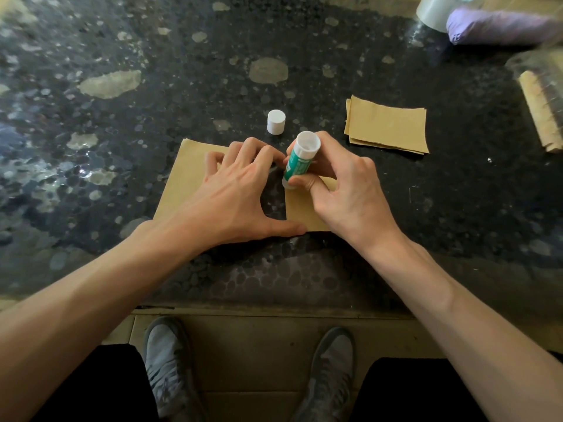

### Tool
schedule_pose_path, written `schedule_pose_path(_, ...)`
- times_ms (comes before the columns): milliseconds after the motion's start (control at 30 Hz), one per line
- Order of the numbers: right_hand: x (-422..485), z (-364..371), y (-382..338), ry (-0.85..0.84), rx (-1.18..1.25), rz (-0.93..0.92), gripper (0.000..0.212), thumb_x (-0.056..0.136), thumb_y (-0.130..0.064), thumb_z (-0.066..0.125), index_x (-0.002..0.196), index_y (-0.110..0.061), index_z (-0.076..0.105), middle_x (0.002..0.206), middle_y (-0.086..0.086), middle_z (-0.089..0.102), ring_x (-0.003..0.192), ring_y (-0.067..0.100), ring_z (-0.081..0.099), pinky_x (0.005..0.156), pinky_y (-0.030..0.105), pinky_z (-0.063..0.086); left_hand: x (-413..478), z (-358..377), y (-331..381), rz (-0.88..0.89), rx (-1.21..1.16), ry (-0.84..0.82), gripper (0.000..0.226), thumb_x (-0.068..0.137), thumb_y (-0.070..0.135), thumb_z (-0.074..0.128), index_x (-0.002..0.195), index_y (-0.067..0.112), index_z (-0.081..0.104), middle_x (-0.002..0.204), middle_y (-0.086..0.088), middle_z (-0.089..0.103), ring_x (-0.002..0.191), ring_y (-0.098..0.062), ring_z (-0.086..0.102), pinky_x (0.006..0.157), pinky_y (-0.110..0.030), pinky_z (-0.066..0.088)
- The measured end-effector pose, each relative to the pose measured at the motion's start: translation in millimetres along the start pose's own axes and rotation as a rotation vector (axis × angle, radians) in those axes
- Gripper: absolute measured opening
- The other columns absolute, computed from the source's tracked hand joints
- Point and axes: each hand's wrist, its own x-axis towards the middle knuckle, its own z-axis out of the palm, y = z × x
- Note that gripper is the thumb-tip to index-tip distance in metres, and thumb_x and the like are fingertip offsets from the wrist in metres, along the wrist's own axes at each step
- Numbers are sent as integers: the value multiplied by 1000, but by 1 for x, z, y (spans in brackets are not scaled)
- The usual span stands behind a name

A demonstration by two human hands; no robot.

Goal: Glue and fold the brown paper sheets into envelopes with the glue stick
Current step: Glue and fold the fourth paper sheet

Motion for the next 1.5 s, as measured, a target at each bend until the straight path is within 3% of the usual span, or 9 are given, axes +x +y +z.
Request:
schedule_pose_path(700,14,7,6,58,-33,-4,35,94,-23,77,125,-16,61,113,-4,75,108,12,70,92,36,59,1,0,1,-28,8,-11,110,56,99,47,140,28,43,135,9,41,125,-13,36,100,-35,25)
schedule_pose_path(933,7,7,15,215,185,61,28,94,-14,77,119,-10,64,109,-9,75,105,2,72,93,35,60,-1,-1,1,-30,-2,-13,108,57,98,50,140,30,43,132,11,39,125,-12,35,99,-34,23)
schedule_pose_path(1033,8,-5,15,263,261,89,32,94,-20,78,121,-9,64,110,-8,73,106,6,72,93,35,60,-2,-3,3,-21,-18,-15,104,58,97,55,139,32,41,130,11,38,125,-11,35,100,-34,22)
schedule_pose_path(1233,9,-13,14,162,215,78,37,91,-31,81,118,-11,66,105,-15,72,101,2,71,90,24,58,-3,-5,4,-18,-58,-24,90,61,90,63,134,41,40,130,14,36,124,-9,32,100,-33,19)
schedule_pose_path(1367,10,-8,15,41,127,82,36,92,-30,80,124,-22,67,110,-24,67,108,-5,66,92,20,57,-3,-5,3,-17,-55,-47,87,61,91,60,132,42,45,133,12,35,129,-10,30,101,-33,18)
schedule_pose_path(1500,10,-8,15,20,119,90,37,93,-29,78,128,-25,66,114,-20,68,111,-3,66,94,20,56,-2,-4,2,-20,-45,-47,88,61,92,59,132,42,45,135,12,35,130,-10,29,101,-32,16)
